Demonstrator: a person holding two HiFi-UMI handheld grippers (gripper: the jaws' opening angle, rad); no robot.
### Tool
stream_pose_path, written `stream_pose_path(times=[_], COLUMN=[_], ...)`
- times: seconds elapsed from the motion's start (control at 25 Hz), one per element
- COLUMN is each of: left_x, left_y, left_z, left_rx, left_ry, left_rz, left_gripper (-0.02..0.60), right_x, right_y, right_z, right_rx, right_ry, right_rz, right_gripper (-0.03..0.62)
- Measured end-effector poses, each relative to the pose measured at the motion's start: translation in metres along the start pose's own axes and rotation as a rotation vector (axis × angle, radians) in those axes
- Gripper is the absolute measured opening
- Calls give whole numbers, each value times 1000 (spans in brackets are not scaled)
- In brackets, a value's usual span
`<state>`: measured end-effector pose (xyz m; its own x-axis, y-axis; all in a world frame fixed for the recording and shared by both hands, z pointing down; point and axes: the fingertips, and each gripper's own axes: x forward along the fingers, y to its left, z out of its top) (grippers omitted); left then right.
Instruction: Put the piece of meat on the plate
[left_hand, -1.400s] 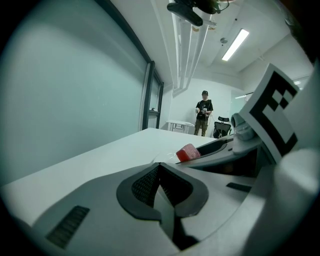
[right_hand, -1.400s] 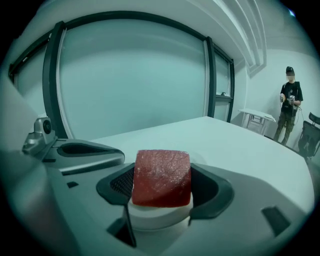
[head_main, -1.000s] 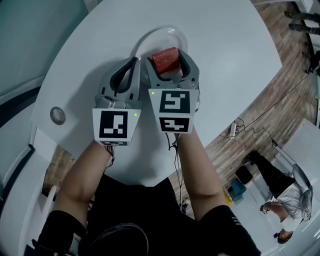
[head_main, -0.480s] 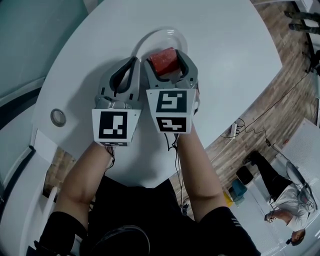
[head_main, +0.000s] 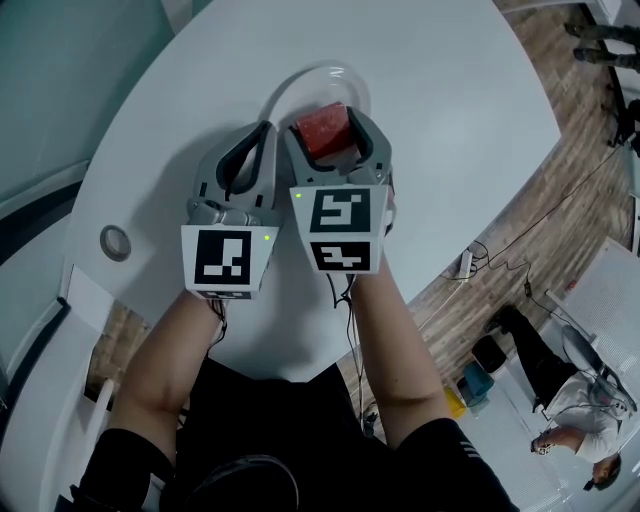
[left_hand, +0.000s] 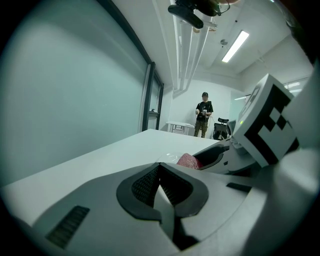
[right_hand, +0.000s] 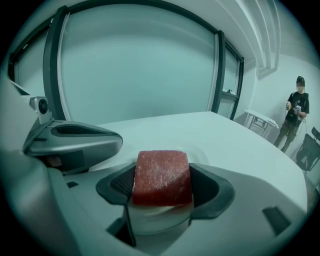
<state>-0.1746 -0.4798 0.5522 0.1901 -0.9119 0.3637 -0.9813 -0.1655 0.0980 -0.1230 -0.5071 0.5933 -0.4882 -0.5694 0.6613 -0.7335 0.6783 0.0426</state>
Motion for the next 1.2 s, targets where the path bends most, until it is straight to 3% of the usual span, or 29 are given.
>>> stream_pose_path(times=[0.36,0.6,0.88,1.2], left_x=[-6,-9,-16,-43], left_y=[7,9,-9,-32], left_z=[-2,7,25,58], left_rx=[-40,-31,-2,44], left_ry=[22,1,-32,-74], left_rz=[11,16,-9,-32], left_gripper=[0,0,0,0], right_x=[0,-18,-42,-104], right_y=[-1,-5,-4,-17], right_z=[1,20,22,44], right_rx=[-4,31,83,134], right_ry=[5,-105,-145,-293], right_rz=[-3,-31,9,-96], right_gripper=[314,314,312,74])
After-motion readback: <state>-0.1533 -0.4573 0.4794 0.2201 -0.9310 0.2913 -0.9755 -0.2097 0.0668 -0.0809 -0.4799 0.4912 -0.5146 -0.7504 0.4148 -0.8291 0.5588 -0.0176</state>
